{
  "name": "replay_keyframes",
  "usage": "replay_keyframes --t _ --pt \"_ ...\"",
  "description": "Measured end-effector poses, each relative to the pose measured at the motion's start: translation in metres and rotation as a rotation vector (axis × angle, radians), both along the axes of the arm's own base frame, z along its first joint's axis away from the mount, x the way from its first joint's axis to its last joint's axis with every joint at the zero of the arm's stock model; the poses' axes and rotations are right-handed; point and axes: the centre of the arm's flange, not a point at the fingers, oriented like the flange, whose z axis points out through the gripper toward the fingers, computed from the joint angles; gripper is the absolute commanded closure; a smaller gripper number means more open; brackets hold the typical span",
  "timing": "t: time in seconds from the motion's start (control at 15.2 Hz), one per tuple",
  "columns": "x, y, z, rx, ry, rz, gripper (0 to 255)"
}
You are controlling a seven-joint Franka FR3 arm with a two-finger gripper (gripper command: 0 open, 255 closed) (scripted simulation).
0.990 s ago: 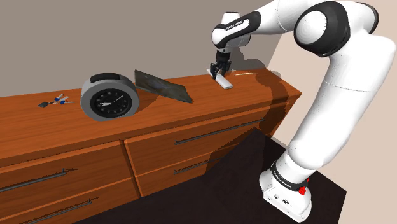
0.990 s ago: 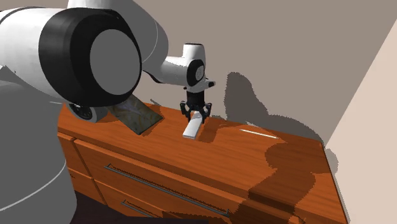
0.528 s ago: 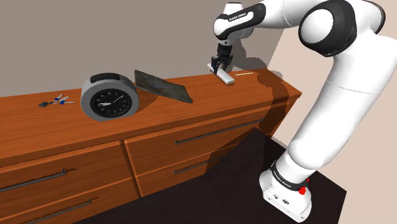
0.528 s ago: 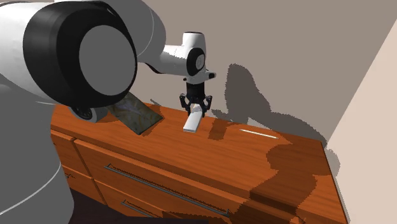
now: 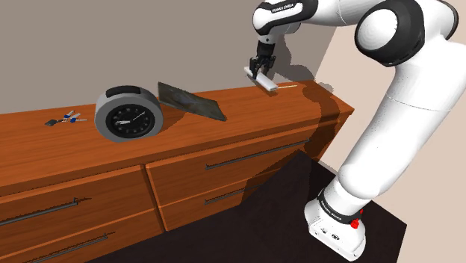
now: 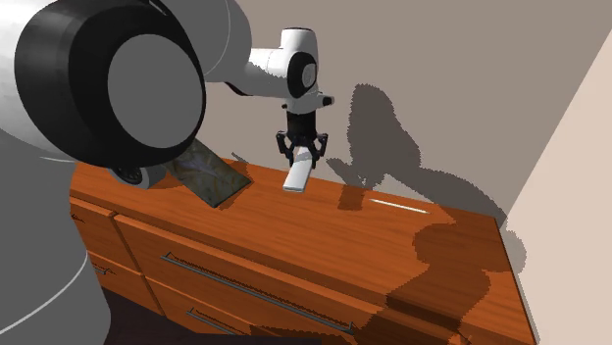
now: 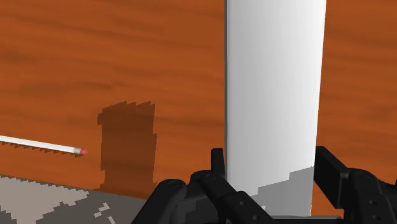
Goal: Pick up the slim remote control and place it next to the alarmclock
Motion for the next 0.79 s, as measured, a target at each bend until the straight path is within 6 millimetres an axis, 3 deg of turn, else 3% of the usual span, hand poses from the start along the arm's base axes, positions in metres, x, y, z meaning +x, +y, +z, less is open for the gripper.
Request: replay_keyframes --t 0.79 --pt "-0.002 0.001 0.064 0.000 0.000 0.000 255"
